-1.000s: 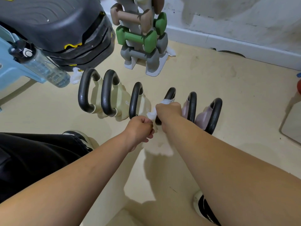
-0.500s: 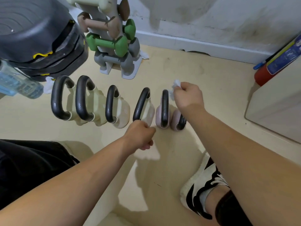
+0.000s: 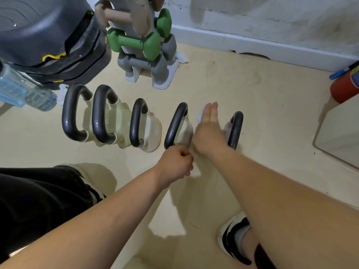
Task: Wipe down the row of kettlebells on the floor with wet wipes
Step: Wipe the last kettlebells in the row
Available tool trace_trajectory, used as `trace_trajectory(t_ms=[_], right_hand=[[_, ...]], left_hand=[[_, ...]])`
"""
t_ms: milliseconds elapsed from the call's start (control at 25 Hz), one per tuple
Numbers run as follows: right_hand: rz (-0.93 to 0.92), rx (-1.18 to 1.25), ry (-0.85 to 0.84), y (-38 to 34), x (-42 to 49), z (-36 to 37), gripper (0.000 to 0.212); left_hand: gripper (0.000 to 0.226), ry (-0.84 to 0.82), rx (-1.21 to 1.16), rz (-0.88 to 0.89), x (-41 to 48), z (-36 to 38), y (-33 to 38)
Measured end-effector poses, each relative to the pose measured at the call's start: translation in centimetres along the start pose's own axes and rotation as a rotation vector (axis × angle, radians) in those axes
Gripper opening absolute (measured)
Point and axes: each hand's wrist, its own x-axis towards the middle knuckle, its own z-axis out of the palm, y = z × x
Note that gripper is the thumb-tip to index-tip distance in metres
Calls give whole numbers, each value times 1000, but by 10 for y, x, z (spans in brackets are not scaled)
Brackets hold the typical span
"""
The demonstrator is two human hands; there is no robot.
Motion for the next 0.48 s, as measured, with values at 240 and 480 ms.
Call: trace_trajectory(t_ms=[240,480], right_hand=[[127,341,-227,-5,44,-41,50],[123,370,-163,1,39,-30,57]], left_hand=[[46,36,26,37,17,21,-2],[24,204,147,167,24,48,12]])
